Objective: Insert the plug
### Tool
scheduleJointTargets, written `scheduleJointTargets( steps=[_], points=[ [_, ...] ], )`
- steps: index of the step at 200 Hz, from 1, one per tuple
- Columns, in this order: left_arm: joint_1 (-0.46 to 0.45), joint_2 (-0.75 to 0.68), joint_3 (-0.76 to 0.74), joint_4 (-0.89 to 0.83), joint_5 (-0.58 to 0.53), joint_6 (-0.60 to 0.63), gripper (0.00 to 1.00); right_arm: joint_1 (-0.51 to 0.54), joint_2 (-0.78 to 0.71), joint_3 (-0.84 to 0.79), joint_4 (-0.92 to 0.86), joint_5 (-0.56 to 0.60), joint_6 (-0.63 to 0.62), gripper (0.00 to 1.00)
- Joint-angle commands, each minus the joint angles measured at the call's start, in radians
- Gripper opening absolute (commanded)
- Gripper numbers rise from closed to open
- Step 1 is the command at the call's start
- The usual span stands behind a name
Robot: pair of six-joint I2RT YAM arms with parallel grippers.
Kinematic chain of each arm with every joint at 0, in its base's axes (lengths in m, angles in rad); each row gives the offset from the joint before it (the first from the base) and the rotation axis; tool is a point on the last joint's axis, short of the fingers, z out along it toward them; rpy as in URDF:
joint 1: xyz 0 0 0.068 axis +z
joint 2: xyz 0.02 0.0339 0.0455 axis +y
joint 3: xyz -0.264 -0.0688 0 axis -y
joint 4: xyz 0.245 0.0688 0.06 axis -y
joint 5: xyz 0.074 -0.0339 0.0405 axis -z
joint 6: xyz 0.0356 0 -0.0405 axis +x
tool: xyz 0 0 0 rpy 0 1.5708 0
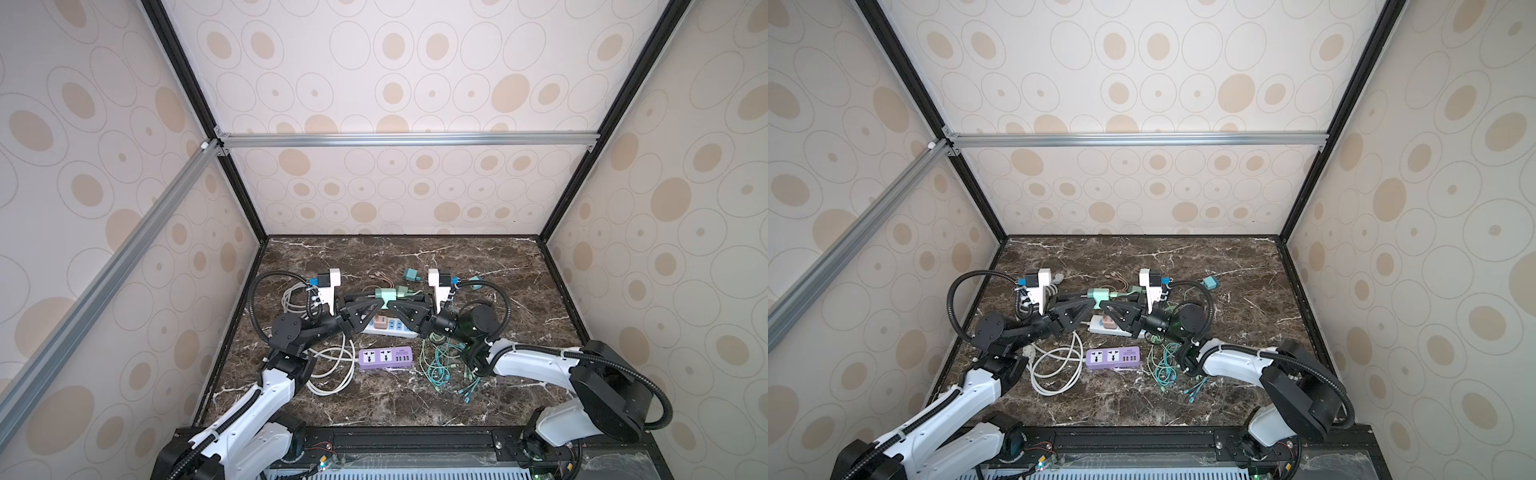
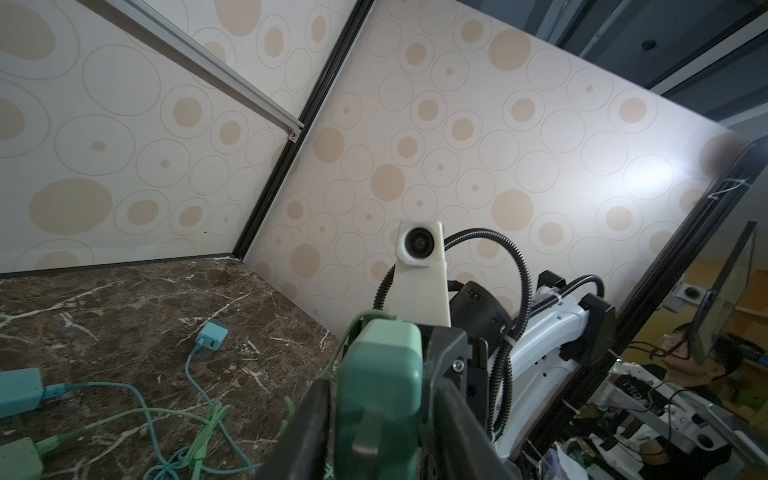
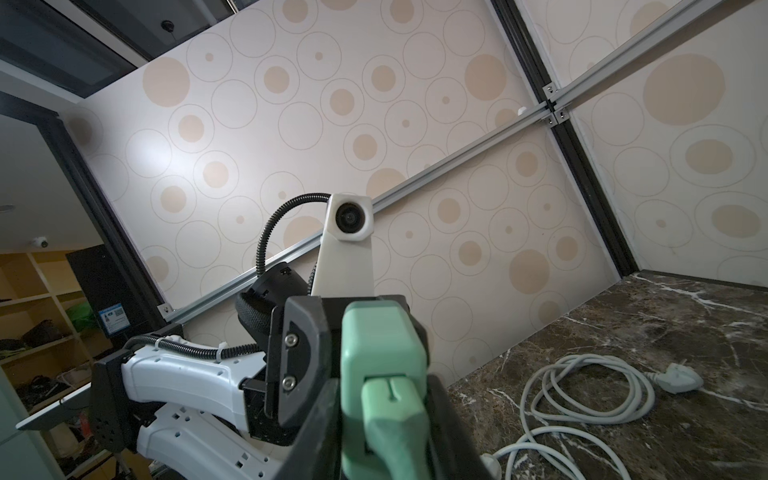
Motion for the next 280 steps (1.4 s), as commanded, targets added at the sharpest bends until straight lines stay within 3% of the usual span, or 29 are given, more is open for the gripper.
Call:
scheduleJointTargets(
  steps=[1, 44, 62, 86, 116, 144, 163, 179, 218, 280],
  points=[
    [-0.002, -0.043, -0.007, -0.091, -0.033, 0.055, 0.65, -0.008, -0.059, -0.003, -0.040, 0.060, -0.049, 0.15],
    [0.001, -0.149, -0.009, -0.329, -0.168, 0.198, 0.81, -0.011, -0.153, -0.006, -0.306, 0.161, -0.146, 0.14],
    [0.002, -0.185, -0.001, -0.476, -0.264, 0.272, 0.82, -0.010, -0.217, 0.007, -0.485, 0.237, -0.205, 0.12],
    [0.003, -0.190, 0.018, -0.686, -0.473, 0.341, 0.81, -0.010, -0.281, 0.061, -0.786, 0.349, -0.286, 0.14],
    [0.004, -0.121, 0.032, -0.796, -0.635, 0.360, 0.79, -0.010, -0.288, 0.087, -1.002, 0.483, -0.327, 0.10],
    [0.007, -0.048, 0.024, -0.780, -0.683, 0.350, 0.77, -0.009, -0.254, 0.126, -1.150, 0.558, -0.310, 0.09],
    [0.013, 0.010, 0.027, -0.775, -0.718, 0.357, 0.75, -0.007, -0.187, 0.208, -1.299, 0.620, -0.289, 0.00],
    [0.018, 0.062, 0.036, -0.776, -0.737, 0.377, 0.74, -0.003, -0.119, 0.287, -1.430, 0.685, -0.262, 0.00],
    [0.032, 0.195, 0.056, -0.745, -0.739, 0.428, 0.71, 0.017, -0.012, 0.375, -1.519, 0.742, -0.214, 0.00],
    [0.062, 0.392, 0.119, -0.698, -0.682, 0.474, 0.58, 0.071, 0.179, 0.602, -1.779, 0.848, -0.089, 0.00]
  ],
)
